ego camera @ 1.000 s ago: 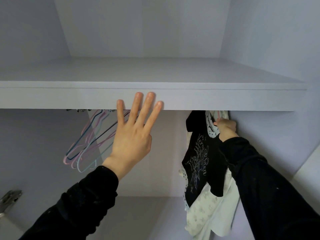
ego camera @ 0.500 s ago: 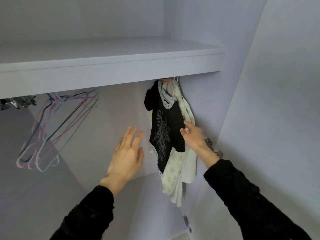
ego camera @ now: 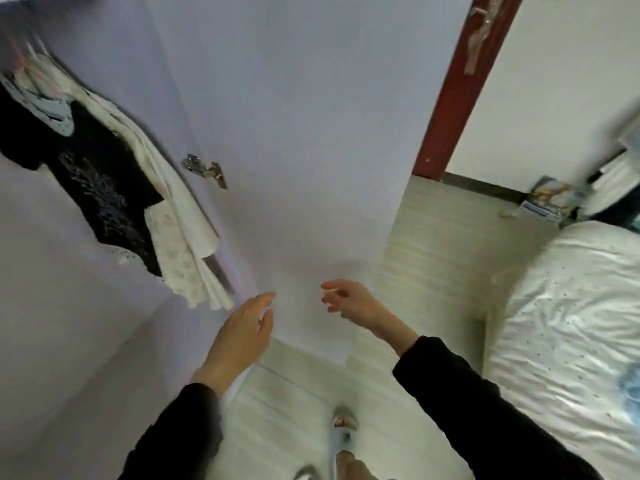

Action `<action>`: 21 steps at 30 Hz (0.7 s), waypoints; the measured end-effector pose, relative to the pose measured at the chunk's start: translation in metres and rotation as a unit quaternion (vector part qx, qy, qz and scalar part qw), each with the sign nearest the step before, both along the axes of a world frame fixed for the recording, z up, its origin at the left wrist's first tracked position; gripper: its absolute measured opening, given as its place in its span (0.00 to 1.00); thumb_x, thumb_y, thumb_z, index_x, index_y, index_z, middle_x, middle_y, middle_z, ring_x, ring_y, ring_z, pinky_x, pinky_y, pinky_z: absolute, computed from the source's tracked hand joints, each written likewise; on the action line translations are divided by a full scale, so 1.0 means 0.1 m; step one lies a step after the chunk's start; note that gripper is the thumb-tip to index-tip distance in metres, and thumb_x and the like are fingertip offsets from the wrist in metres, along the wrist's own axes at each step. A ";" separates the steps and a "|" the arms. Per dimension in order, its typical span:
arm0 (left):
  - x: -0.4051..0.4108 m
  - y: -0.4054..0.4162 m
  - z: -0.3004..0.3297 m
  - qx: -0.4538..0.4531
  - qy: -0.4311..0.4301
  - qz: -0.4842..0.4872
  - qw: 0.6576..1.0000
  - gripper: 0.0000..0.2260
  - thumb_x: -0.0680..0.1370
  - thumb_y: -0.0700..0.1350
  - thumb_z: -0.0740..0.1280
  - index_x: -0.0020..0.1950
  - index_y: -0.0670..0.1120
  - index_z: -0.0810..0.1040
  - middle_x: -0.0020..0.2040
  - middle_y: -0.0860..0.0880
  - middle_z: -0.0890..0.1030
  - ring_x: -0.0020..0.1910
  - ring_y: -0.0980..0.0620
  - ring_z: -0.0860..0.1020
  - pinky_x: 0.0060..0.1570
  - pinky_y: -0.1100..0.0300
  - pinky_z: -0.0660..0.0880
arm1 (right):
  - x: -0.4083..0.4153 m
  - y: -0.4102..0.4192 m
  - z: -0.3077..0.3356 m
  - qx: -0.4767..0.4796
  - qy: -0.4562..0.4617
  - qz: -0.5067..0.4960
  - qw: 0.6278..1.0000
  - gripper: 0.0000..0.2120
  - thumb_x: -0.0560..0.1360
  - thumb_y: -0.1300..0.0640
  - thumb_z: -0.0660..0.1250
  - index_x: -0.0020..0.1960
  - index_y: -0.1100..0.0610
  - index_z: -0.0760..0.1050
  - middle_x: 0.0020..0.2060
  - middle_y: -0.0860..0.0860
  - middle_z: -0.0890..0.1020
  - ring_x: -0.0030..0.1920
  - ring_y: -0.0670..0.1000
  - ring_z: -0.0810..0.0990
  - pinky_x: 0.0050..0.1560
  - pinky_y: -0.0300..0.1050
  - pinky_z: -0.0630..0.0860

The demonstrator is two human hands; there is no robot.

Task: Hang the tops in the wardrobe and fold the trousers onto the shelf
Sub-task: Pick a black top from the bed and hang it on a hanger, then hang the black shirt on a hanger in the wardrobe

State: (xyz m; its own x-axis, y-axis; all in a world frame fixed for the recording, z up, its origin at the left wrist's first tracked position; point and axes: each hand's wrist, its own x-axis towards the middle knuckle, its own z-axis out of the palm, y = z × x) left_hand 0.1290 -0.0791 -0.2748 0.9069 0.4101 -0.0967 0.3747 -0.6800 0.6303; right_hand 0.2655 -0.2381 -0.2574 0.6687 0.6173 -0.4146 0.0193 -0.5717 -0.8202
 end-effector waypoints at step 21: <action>2.54 -4.43 -0.30 0.025 0.061 -0.481 0.874 0.19 0.82 0.46 0.55 0.74 0.52 0.63 0.72 0.52 0.67 0.70 0.54 0.66 0.65 0.62 0.62 | 0.77 -5.23 -0.39 -0.035 0.000 -0.465 0.884 0.13 0.80 0.60 0.58 0.61 0.62 0.74 0.53 0.59 0.81 0.51 0.57 0.80 0.45 0.39 0.72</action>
